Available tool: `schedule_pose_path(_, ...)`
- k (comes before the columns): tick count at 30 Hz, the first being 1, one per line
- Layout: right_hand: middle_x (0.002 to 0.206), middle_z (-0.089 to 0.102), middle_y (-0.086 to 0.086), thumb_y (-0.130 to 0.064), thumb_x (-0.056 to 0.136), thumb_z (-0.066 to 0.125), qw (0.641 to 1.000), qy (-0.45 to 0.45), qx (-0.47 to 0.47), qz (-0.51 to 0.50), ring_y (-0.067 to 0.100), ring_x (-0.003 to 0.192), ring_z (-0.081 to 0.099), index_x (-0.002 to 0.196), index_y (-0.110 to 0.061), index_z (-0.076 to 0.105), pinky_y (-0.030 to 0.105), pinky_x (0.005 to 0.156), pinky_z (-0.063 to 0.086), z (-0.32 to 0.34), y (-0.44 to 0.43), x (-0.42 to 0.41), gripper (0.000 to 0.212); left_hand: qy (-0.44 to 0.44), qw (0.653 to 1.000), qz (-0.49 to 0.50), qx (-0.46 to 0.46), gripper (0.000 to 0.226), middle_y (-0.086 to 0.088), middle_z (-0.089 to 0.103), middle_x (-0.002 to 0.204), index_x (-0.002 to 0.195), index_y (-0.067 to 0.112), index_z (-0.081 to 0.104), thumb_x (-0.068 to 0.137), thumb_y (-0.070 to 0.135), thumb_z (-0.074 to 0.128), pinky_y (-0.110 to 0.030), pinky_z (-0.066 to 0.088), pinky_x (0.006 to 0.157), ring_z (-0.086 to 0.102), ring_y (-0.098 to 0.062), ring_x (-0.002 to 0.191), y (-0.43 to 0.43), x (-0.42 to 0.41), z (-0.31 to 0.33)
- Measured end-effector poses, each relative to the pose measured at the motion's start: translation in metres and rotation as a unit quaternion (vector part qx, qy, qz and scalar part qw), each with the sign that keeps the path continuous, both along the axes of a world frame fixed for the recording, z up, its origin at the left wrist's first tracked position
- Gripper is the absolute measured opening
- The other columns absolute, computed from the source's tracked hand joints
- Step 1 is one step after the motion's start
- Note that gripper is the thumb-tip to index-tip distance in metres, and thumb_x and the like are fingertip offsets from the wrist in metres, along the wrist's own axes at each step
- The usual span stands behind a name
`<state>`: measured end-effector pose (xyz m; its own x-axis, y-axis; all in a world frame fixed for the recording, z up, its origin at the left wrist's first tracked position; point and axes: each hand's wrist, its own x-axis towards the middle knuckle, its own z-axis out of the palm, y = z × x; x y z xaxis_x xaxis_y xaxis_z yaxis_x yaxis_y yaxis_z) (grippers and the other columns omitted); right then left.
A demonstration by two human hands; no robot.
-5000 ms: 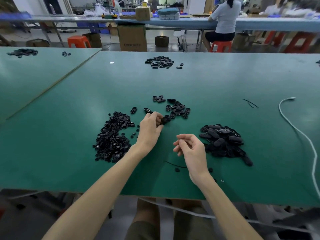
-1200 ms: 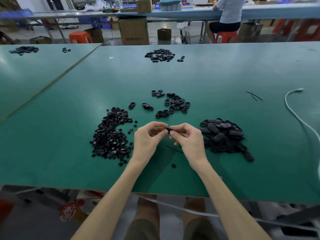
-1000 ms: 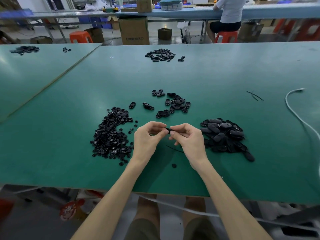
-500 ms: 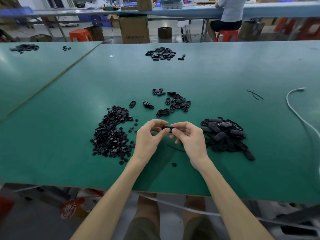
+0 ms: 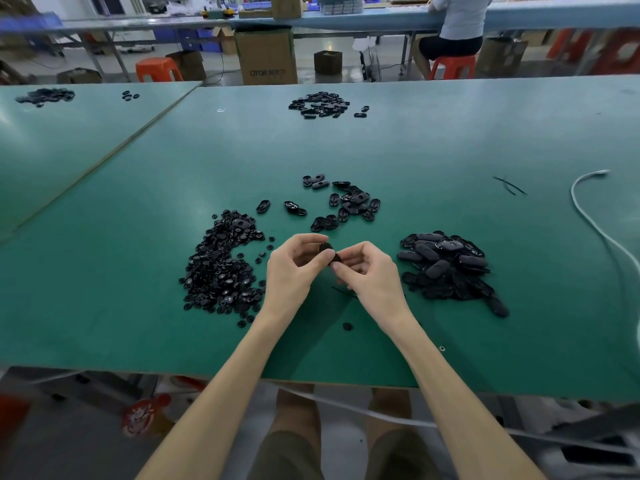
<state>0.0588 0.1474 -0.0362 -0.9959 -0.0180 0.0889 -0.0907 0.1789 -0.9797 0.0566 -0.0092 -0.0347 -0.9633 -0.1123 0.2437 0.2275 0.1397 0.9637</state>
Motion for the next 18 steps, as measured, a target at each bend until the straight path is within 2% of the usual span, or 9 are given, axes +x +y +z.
schedule_pose_path(7, 0.079, 0.073, -0.006, -0.020, 0.088, 0.083, 1.000, -0.007, 0.007, -0.002, 0.004, 0.070, 0.066, 0.088, -0.016, 0.067, 0.020, 0.066, 0.048, 0.0005, 0.0016, 0.0000, 0.017, -0.017, 0.998, -0.053, 0.020, 0.023, 0.002, 0.080, 0.098, 0.114, 0.016, 0.078, 0.092, 0.010, 0.076, -0.017, 0.054, 0.084, 0.075, -0.011, 0.095, 0.0007, 0.0000, 0.0019)
schedule_pose_path(11, 0.083, 0.074, -0.003, -0.018, 0.088, 0.083, 1.000, -0.013, -0.007, 0.001, 0.009, 0.075, 0.069, 0.090, -0.016, 0.068, 0.023, 0.068, 0.049, 0.0010, 0.0019, -0.0005, 0.015, -0.021, 0.998, -0.057, 0.023, 0.022, 0.002, 0.079, 0.091, 0.114, 0.018, 0.078, 0.093, 0.013, 0.076, -0.017, 0.053, 0.079, 0.070, -0.006, 0.083, 0.0003, -0.0012, 0.0015)
schedule_pose_path(15, 0.086, 0.076, -0.003, -0.017, 0.093, 0.077, 1.000, -0.005, -0.018, 0.008, 0.010, 0.078, 0.072, 0.094, -0.017, 0.070, 0.024, 0.069, 0.051, 0.0015, 0.0009, -0.0006, 0.008, -0.009, 0.999, -0.035, 0.018, 0.021, 0.002, 0.080, 0.094, 0.113, 0.019, 0.078, 0.092, 0.014, 0.076, -0.018, 0.055, 0.080, 0.075, -0.011, 0.090, 0.0000, -0.0012, 0.0011)
schedule_pose_path(18, 0.089, 0.077, -0.005, -0.017, 0.098, 0.070, 0.999, 0.007, -0.045, -0.002, 0.013, 0.078, 0.074, 0.099, -0.018, 0.071, 0.026, 0.065, 0.052, 0.0018, -0.0001, -0.0007, 0.002, -0.001, 1.000, -0.021, 0.004, 0.024, 0.001, 0.079, 0.098, 0.116, 0.020, 0.077, 0.094, 0.013, 0.075, -0.027, 0.059, 0.083, 0.075, -0.021, 0.090, -0.0021, -0.0016, 0.0005)
